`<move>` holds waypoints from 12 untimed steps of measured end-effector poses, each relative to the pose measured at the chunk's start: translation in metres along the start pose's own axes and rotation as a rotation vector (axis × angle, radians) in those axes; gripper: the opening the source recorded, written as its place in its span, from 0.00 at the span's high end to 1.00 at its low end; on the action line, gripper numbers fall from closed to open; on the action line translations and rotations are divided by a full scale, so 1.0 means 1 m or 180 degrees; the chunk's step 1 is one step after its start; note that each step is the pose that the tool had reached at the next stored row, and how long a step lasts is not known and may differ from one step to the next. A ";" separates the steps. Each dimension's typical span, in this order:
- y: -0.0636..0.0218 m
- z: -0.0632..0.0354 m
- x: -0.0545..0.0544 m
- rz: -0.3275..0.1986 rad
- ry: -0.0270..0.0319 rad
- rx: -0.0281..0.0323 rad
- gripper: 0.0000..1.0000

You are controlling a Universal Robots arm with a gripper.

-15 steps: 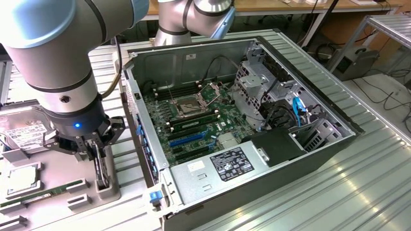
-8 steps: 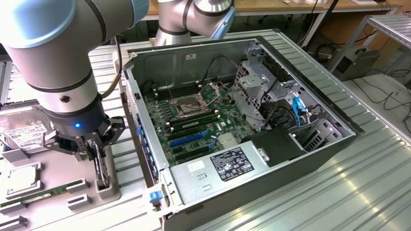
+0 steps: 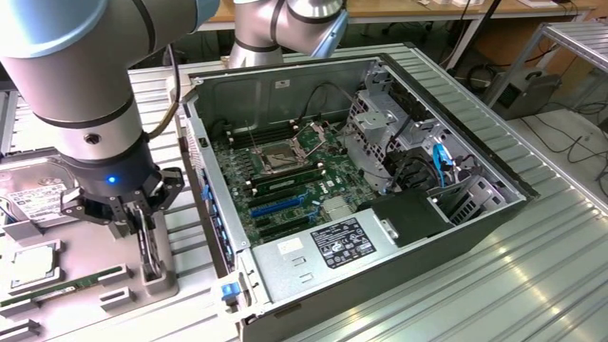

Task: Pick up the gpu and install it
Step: 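Pick up the gpu and move the gpu toward the slot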

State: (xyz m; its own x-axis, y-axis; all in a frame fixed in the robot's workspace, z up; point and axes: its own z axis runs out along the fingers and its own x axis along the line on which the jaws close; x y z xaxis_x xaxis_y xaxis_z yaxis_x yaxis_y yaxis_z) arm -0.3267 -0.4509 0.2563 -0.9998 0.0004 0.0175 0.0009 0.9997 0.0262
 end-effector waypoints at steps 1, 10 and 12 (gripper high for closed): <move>0.0001 -0.0056 0.000 -0.0001 0.0000 0.0000 0.74; 0.0013 -0.0513 0.001 -0.0001 -0.0001 0.0000 0.74; 0.0016 -0.0602 0.001 -0.0001 -0.0003 0.0000 0.74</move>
State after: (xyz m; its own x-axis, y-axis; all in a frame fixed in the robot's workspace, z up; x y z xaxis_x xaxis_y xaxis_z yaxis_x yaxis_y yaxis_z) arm -0.3266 -0.4509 0.3165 -0.9999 0.0000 0.0166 0.0005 0.9997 0.0263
